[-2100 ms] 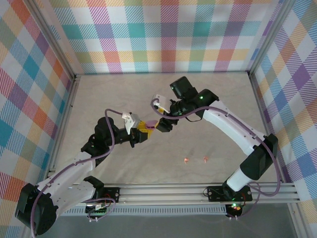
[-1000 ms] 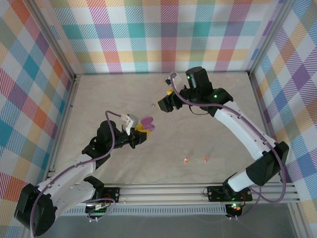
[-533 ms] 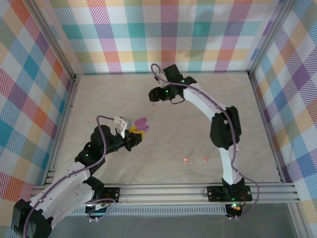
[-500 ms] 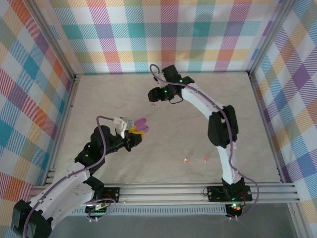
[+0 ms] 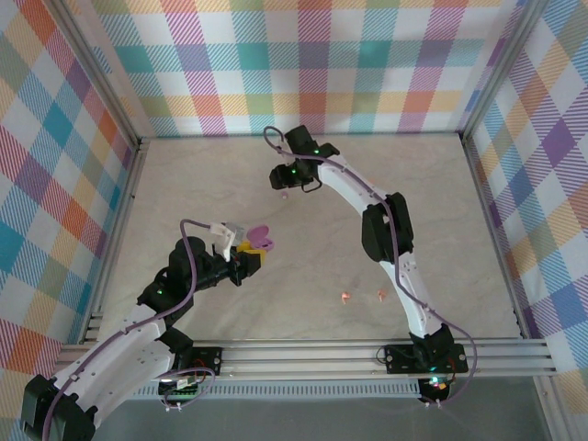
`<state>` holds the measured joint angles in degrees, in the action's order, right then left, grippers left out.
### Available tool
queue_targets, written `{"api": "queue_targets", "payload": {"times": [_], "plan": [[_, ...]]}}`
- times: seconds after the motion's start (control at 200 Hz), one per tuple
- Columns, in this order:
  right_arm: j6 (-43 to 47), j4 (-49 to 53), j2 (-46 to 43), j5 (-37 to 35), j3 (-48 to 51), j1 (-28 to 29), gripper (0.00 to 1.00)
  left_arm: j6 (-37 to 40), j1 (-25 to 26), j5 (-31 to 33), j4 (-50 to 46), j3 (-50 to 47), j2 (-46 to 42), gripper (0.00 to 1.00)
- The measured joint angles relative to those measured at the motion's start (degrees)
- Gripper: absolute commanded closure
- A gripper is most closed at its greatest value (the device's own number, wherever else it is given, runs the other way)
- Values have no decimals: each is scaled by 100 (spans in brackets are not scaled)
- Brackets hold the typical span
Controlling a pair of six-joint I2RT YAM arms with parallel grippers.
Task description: Insert the wireless bluetooth earbuds into the charging case
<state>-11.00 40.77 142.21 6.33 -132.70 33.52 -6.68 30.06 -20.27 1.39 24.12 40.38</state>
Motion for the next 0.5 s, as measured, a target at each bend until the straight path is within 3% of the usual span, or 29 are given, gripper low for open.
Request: {"api": "queue_targets", "payload": {"times": [0.5], "plan": [[120,74,697,-105,-319,0,56,7,0,-4,-92,2,0,80]]}}
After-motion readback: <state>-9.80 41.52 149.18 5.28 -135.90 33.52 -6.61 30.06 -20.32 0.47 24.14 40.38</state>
